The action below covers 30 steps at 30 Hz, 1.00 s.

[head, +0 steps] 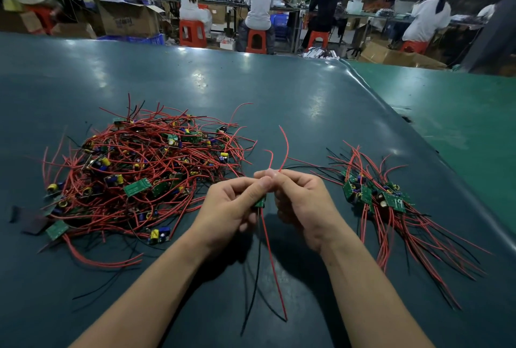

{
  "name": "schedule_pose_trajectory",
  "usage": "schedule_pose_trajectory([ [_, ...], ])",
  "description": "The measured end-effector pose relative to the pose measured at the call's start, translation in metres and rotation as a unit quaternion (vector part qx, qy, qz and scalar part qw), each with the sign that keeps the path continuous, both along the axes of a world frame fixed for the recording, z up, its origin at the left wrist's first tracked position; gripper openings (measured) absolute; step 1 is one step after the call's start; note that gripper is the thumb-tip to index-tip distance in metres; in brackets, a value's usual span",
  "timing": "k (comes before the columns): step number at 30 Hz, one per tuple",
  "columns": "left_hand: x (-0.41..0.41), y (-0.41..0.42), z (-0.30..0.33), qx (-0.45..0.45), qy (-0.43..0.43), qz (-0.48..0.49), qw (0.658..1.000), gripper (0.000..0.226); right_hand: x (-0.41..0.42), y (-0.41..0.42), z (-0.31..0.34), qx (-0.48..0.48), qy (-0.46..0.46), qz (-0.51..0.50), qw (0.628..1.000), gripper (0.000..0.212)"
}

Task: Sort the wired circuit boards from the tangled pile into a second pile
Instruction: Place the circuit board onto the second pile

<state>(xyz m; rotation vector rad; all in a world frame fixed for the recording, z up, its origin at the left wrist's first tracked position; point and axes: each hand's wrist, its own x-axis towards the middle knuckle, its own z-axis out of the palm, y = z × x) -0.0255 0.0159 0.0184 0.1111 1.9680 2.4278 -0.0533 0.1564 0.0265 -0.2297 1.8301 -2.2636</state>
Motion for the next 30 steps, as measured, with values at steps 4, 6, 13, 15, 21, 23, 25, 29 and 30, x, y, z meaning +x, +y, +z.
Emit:
schedule_pose_trajectory([
  [4,0.0,-0.003,-0.001,-0.022,-0.025,-0.056,0.998,0.044,-0.001,0.006,0.0,-0.026,-0.055,0.099,0.993,0.037],
  [6,0.002,-0.004,0.0,-0.02,-0.038,-0.099,0.994,0.052,-0.001,0.011,-0.001,-0.044,-0.072,0.161,0.983,0.041],
  [13,0.002,-0.006,0.002,-0.032,-0.053,-0.127,0.99,0.024,-0.004,0.009,-0.004,-0.012,-0.013,0.047,0.999,0.025],
  [15,0.002,-0.007,0.002,-0.027,-0.05,-0.148,0.987,0.026,-0.008,0.013,-0.004,-0.037,-0.018,-0.023,0.999,0.023],
  [21,0.001,-0.01,0.001,-0.029,-0.056,-0.211,0.976,0.025,-0.01,0.007,-0.006,0.124,0.146,-0.181,0.965,0.017],
  [23,0.002,-0.011,0.002,-0.024,-0.059,-0.224,0.973,0.025,-0.01,0.005,-0.005,0.079,0.145,-0.17,0.971,0.019],
  [25,0.003,-0.011,0.003,-0.017,-0.06,-0.227,0.972,0.025,-0.01,0.007,-0.003,0.046,0.148,-0.166,0.974,0.019],
  [29,0.002,-0.01,0.003,-0.014,-0.062,-0.234,0.97,0.024,-0.01,0.009,-0.003,0.014,0.137,-0.213,0.967,0.014],
  [30,0.002,-0.011,0.003,-0.015,-0.065,-0.235,0.97,0.024,-0.011,0.009,-0.003,0.008,0.133,-0.22,0.966,0.012],
])
